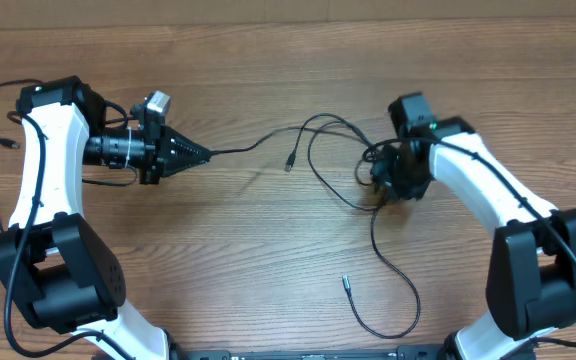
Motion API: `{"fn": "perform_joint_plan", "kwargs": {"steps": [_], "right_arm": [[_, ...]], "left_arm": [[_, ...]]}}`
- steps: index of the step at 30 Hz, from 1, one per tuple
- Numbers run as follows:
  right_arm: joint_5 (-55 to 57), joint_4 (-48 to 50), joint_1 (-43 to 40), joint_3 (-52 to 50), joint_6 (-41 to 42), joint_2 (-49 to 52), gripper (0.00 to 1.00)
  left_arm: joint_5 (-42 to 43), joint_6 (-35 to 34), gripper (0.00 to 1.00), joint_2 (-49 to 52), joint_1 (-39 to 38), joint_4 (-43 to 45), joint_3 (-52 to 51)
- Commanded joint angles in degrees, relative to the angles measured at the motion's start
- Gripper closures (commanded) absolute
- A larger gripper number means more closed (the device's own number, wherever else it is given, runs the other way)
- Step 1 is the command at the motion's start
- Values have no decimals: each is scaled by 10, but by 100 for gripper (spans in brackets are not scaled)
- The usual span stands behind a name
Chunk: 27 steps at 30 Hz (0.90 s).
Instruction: Untangle cables
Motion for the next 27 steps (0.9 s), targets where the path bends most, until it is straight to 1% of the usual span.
{"fn": "perform_joint_plan", "kwargs": {"steps": [1,3,4,12,20,23,27], "right_arm": [[-29,-17,-8,52,-114,-26,24],[-22,-19,-8,56,-114,-26,17],[-23,-19,-8,56,-114,-26,16],[-28,-13,10,47,-111,-15,16],[-25,33,57,29,-112,7,16],[-25,53,68,18,-111,8,18],[-25,56,68,6,-109,8,19]], "left_arm": [[-14,15,96,4,0,0,13],[-14,15,96,4,0,0,13],[-14,15,96,4,0,0,13],[-13,15,96,4,0,7,13],[-13,15,96,4,0,7,13],[-13,15,96,4,0,7,13],[-13,14,96,4,0,7,13]]}}
